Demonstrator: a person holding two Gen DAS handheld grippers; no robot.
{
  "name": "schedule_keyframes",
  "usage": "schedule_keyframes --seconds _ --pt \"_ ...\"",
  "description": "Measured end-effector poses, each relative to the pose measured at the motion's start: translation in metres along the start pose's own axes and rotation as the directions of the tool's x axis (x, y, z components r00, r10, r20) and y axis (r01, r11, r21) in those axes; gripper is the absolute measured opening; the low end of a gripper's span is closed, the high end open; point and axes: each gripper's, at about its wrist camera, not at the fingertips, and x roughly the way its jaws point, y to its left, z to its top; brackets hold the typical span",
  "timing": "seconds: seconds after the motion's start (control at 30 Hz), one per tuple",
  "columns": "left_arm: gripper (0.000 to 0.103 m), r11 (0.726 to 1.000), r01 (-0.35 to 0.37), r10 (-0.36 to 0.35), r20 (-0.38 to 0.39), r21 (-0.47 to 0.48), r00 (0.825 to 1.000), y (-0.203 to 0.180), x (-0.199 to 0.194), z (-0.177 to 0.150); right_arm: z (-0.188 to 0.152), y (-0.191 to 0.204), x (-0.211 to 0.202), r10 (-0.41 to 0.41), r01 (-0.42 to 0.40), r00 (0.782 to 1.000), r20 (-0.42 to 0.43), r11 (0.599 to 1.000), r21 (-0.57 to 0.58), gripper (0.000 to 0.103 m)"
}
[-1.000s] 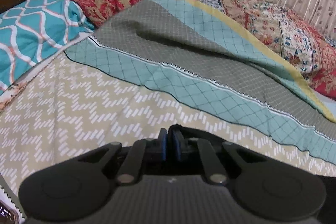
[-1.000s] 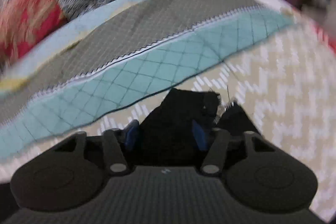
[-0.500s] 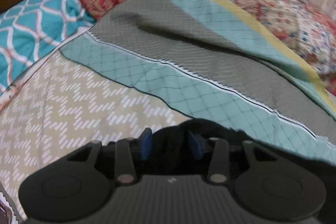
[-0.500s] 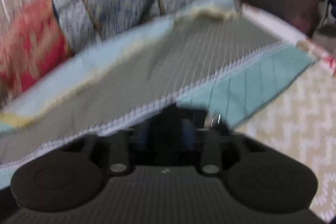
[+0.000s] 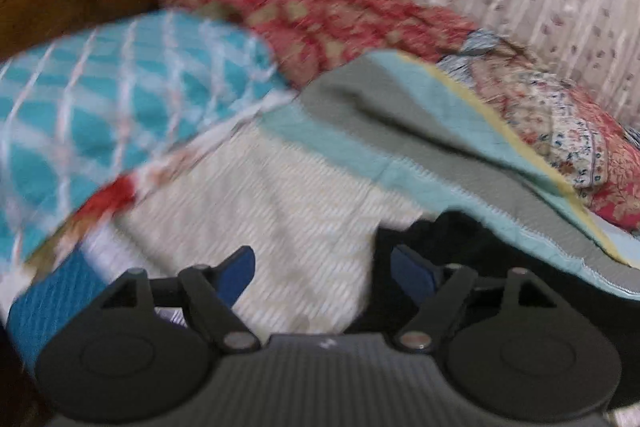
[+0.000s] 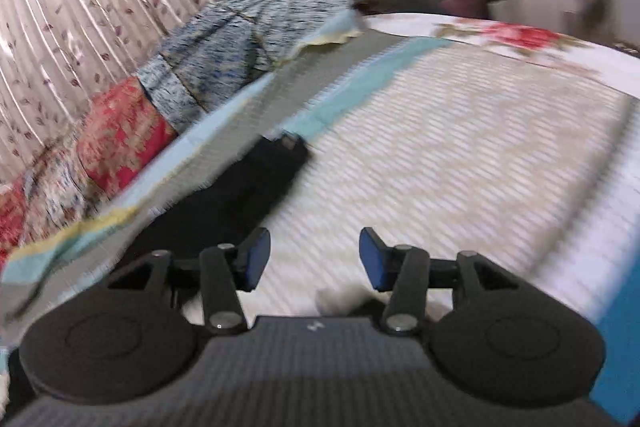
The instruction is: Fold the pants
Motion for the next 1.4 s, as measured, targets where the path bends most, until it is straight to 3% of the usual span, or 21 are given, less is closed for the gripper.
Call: schedule_keyframes --seconds 0.13,0.33,0.4,0.43,0.5,0.57,0.67,0.83,0.93,0.97,1.03,1.17,1.27,1.3,1.37,1.4 --pt "0.083 0.997 0.008 -0.013 -0.075 -0.074 0.997 0.032 -0.018 -0.028 -0.039 -0.024 -0.027 0.007 -0.005 0.998 -0.058 0.999 0.036 0.064" --pt "0.083 0.977 0.013 -0.042 -0.133 -0.213 0.99 0.069 -0.04 -0.063 -0.065 -0.014 -0.035 -0.035 0.034 0.999 -0.036 0.999 -0.03 0.065" --pt "0.084 0.969 0.027 -0.061 -0.134 -0.246 0.989 0.074 -0.047 -0.071 -0.067 -0.012 -0.036 -0.02 0.019 0.999 -0.039 0.999 -0.046 0.045" --pt "0.084 0.966 0.034 -0.07 -0.134 -0.255 0.988 0.076 -0.049 -0.073 -0.068 -0.01 -0.036 -0.017 0.014 0.999 -0.05 0.997 -0.073 0.01" --pt "0.084 0.961 0.051 -0.092 -0.141 -0.272 0.986 0.076 -0.052 -0.081 -0.071 -0.007 -0.037 -0.047 0.04 0.997 -0.06 0.993 -0.11 0.006" --pt "0.084 0.958 0.067 -0.114 -0.155 -0.279 0.981 0.074 -0.053 -0.086 -0.068 -0.009 -0.048 -0.093 0.093 0.996 0.003 0.987 -0.131 0.006" --pt "0.085 0.96 0.095 -0.14 -0.156 -0.263 0.978 0.067 -0.056 -0.091 -0.051 -0.03 -0.072 -0.172 0.181 0.978 0.115 0.981 -0.073 0.006" --pt "0.085 0.96 0.098 -0.148 -0.18 -0.261 0.972 0.06 -0.05 -0.099 -0.037 -0.069 -0.078 -0.323 0.322 0.936 0.143 0.946 0.028 0.007" --pt "0.085 0.952 0.12 -0.183 -0.209 -0.281 0.961 0.058 -0.044 -0.106 -0.045 -0.076 -0.07 -0.323 0.319 0.944 0.067 0.945 0.071 0.02" --pt "0.085 0.952 0.124 -0.188 -0.215 -0.281 0.958 0.056 -0.043 -0.108 -0.049 -0.077 -0.069 -0.332 0.327 0.942 0.056 0.942 0.078 0.035" --pt "0.085 0.948 0.14 -0.208 -0.224 -0.287 0.952 0.052 -0.04 -0.111 -0.052 -0.076 -0.075 -0.32 0.31 0.945 0.07 0.943 0.125 0.05" --pt "0.088 0.926 0.177 -0.266 -0.244 -0.334 0.933 0.046 -0.028 -0.114 -0.058 -0.07 -0.091 -0.269 0.246 0.958 0.096 0.949 0.196 0.05" --pt "0.089 0.92 0.179 -0.275 -0.248 -0.35 0.929 0.039 -0.019 -0.116 -0.061 -0.064 -0.094 -0.208 0.184 0.975 0.083 0.955 0.232 0.052" --pt "0.084 0.922 0.174 -0.268 -0.244 -0.345 0.932 0.037 -0.018 -0.117 -0.063 -0.06 -0.095 -0.199 0.175 0.976 0.086 0.958 0.229 0.053" --pt "0.01 0.94 0.159 -0.238 -0.246 -0.303 0.94 0.03 -0.016 -0.117 -0.066 -0.048 -0.097 -0.2 0.176 0.974 0.103 0.963 0.202 0.053" --pt "0.011 0.95 0.123 -0.2 -0.255 -0.287 0.946 0.028 -0.016 -0.117 -0.067 -0.041 -0.099 -0.214 0.19 0.969 0.122 0.965 0.182 0.053"
